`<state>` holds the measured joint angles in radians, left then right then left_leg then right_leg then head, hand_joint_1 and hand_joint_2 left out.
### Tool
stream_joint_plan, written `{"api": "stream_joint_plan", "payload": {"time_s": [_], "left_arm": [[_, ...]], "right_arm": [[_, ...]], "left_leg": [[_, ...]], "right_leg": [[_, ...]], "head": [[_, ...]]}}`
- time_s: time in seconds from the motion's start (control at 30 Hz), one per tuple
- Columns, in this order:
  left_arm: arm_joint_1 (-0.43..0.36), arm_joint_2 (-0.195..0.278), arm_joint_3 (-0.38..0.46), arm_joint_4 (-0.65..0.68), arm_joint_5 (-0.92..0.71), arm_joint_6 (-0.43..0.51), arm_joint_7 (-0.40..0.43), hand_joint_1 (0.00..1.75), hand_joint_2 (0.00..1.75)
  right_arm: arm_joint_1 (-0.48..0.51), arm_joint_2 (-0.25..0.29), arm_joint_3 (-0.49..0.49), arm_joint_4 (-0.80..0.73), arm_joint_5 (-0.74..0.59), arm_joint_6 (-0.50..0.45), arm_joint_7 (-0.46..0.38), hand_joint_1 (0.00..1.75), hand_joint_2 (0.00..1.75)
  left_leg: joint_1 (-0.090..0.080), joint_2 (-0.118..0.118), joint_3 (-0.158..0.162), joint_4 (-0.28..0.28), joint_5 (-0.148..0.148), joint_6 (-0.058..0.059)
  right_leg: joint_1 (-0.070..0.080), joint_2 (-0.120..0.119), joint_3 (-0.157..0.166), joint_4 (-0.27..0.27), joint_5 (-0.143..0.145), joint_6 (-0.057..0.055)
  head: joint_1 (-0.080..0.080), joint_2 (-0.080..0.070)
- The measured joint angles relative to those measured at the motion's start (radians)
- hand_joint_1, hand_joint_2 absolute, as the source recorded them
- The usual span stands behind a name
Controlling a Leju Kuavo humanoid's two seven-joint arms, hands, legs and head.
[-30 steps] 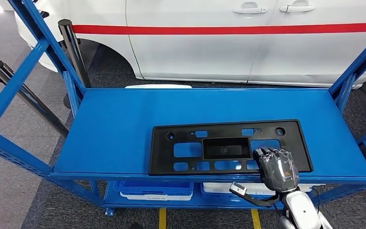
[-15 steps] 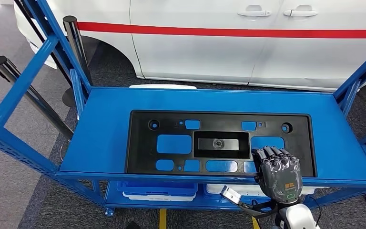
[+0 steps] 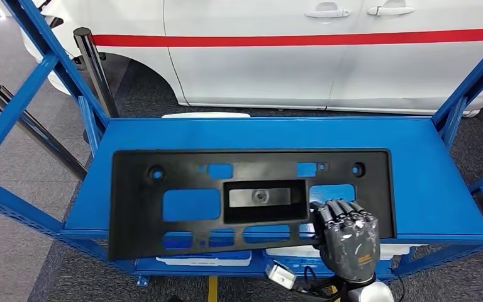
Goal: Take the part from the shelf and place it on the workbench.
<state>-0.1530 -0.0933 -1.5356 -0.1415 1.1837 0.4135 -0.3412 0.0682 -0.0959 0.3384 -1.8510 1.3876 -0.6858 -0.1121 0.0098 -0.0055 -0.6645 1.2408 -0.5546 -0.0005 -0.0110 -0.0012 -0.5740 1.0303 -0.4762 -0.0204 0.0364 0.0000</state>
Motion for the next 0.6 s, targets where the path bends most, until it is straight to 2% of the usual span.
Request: {"api": "stream_joint_plan", "payload": {"time_s": [0.07, 0.1, 0.13, 0.2, 0.27, 0.3, 0.37, 0.4, 0.43, 0.47, 0.5, 0.53, 0.6], "left_arm": [[0.000, 0.001, 0.002, 0.000, 0.006, -0.003, -0.002, 0.00, 1.75], [0.000, 0.002, 0.004, 0.000, 0.008, -0.004, -0.004, 0.00, 1.75], [0.000, 0.003, 0.006, 0.000, 0.009, -0.006, -0.005, 0.00, 1.75], [0.002, 0.003, 0.007, 0.000, 0.010, -0.007, -0.007, 0.00, 1.75], [0.005, 0.004, 0.008, 0.000, 0.011, -0.007, -0.007, 0.00, 1.75], [0.005, 0.004, 0.008, 0.000, 0.011, -0.007, -0.007, 0.00, 1.75], [0.005, 0.004, 0.009, 0.000, 0.011, -0.008, -0.007, 0.00, 1.75], [0.005, 0.004, 0.009, 0.000, 0.012, -0.009, -0.007, 0.00, 1.75], [0.006, 0.004, 0.010, 0.000, 0.013, -0.009, -0.007, 0.00, 1.75], [0.007, 0.004, 0.011, 0.000, 0.014, -0.010, -0.008, 0.00, 1.75], [0.007, 0.004, 0.012, 0.000, 0.016, -0.012, -0.009, 0.00, 1.75], [0.007, 0.004, 0.014, 0.000, 0.017, -0.014, -0.010, 0.00, 1.75], [0.007, 0.004, 0.015, 0.000, 0.019, -0.019, -0.013, 0.00, 1.75]], "right_arm": [[0.003, 0.019, 0.027, -0.005, 0.028, 0.000, -0.004, 1.75, 1.75], [0.004, 0.028, 0.040, -0.007, 0.039, -0.001, -0.001, 1.75, 1.75], [0.005, 0.035, 0.051, -0.009, 0.047, -0.001, 0.002, 1.75, 1.75], [0.005, 0.046, 0.069, -0.011, 0.054, -0.002, 0.007, 1.75, 1.75], [0.005, 0.051, 0.081, -0.012, 0.055, -0.002, 0.008, 1.75, 1.75], [0.005, 0.052, 0.085, -0.014, 0.055, -0.002, 0.009, 1.75, 1.75], [0.005, 0.054, 0.091, -0.016, 0.056, -0.003, 0.011, 1.75, 1.75], [0.006, 0.054, 0.095, -0.016, 0.059, -0.003, 0.012, 1.75, 1.75], [0.006, 0.054, 0.098, -0.016, 0.063, -0.003, 0.013, 1.75, 1.75], [0.006, 0.054, 0.102, -0.016, 0.067, -0.003, 0.015, 1.75, 1.75], [0.006, 0.055, 0.107, -0.016, 0.072, -0.003, 0.017, 1.75, 1.75], [0.005, 0.057, 0.112, -0.016, 0.075, -0.003, 0.020, 1.75, 1.75], [0.003, 0.061, 0.124, -0.016, 0.078, -0.003, 0.026, 1.75, 1.75]], "left_leg": [[-0.004, 0.000, 0.064, -0.139, 0.063, 0.014], [-0.006, 0.000, 0.085, -0.186, 0.077, 0.019], [-0.008, 0.000, 0.096, -0.211, 0.080, 0.023], [-0.009, 0.000, 0.098, -0.221, 0.080, 0.027], [-0.004, 0.001, 0.102, -0.233, 0.088, 0.036], [0.000, 0.002, 0.104, -0.238, 0.091, 0.042], [0.001, 0.004, 0.104, -0.240, 0.093, 0.047], [0.001, 0.004, 0.104, -0.239, 0.093, 0.047], [0.001, 0.004, 0.103, -0.238, 0.093, 0.047], [0.001, 0.004, 0.103, -0.236, 0.092, 0.046], [0.002, 0.003, 0.104, -0.234, 0.091, 0.044], [0.002, 0.002, 0.104, -0.231, 0.088, 0.041], [-0.001, 0.000, 0.101, -0.222, 0.082, 0.031]], "right_leg": [[0.004, 0.001, 0.004, 0.001, -0.003, 0.002], [0.006, 0.001, 0.003, 0.002, -0.004, 0.004], [0.007, 0.001, 0.002, 0.003, -0.004, 0.008], [0.008, 0.001, 0.000, 0.001, -0.002, 0.018], [0.008, 0.001, -0.006, 0.018, -0.018, 0.027], [0.008, 0.001, -0.020, 0.052, -0.041, 0.031], [0.003, 0.001, -0.075, 0.170, -0.103, 0.038], [0.001, 0.001, -0.104, 0.230, -0.126, 0.041], [-0.002, 0.001, -0.121, 0.265, -0.131, 0.044], [-0.005, 0.001, -0.120, 0.263, -0.116, 0.046], [-0.008, 0.001, -0.102, 0.224, -0.086, 0.047], [-0.011, 0.000, -0.070, 0.158, -0.050, 0.047], [-0.010, 0.001, -0.016, 0.045, -0.012, 0.043]], "head": [[0.000, 0.000], [0.000, 0.000], [0.000, 0.000], [0.000, 0.000], [0.001, 0.000], [0.002, 0.000], [0.003, 0.000], [0.002, 0.000], [0.002, 0.000], [0.002, 0.000], [0.002, 0.000], [0.003, 0.000], [0.002, 0.000]]}}
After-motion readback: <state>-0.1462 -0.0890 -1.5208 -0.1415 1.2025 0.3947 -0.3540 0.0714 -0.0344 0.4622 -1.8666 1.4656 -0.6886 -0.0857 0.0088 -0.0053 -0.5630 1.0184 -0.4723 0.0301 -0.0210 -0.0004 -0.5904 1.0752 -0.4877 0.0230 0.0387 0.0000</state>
